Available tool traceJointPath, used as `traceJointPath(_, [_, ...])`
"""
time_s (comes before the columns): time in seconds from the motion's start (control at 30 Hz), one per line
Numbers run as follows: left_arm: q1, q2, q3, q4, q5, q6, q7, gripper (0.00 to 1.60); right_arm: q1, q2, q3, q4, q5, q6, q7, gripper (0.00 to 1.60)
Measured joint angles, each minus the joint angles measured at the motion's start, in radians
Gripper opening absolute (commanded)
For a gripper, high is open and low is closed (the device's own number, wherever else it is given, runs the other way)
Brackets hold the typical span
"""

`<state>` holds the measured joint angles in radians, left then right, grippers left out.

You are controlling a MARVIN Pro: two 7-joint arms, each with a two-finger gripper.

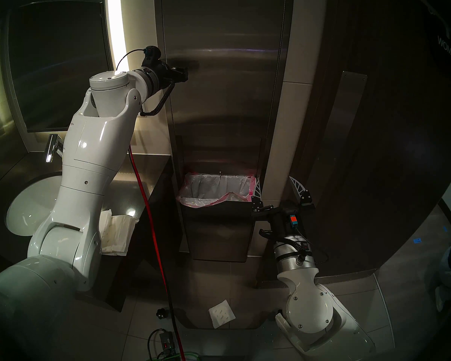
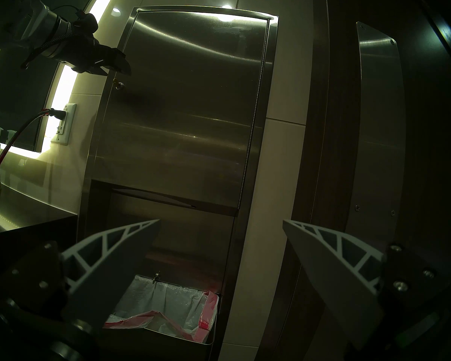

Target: Twist key and close towel dispenser

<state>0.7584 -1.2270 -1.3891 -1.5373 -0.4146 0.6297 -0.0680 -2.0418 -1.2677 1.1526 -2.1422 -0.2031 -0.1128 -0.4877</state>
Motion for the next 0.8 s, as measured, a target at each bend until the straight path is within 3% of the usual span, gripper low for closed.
traceJointPath(0.63, [0.014, 0.003, -0.007, -0.018, -0.011, 0.011, -0.011, 1.6, 0.001, 0.004, -0.002, -0.001, 0.003, 0.004, -0.003, 1.6])
traceJointPath(0.67, [0.014, 0.003, -0.007, -0.015, -0.012, 0.007, -0.015, 1.45, 0.001, 0.004, -0.002, -0.001, 0.003, 0.004, -0.003, 1.6])
traceJointPath(0.7, [0.014, 0.004, -0.007, -0.012, -0.013, 0.005, -0.018, 1.2, 0.001, 0.005, -0.003, -0.001, 0.003, 0.004, -0.003, 1.6])
traceJointPath(0.77, [0.014, 0.006, -0.007, -0.006, -0.013, 0.001, -0.022, 1.1, 0.001, 0.005, -0.003, -0.001, 0.003, 0.004, -0.004, 1.6])
traceJointPath(0.8, [0.014, 0.007, -0.007, -0.001, -0.013, -0.002, -0.024, 1.15, 0.002, 0.005, -0.003, -0.001, 0.004, 0.005, -0.004, 1.6])
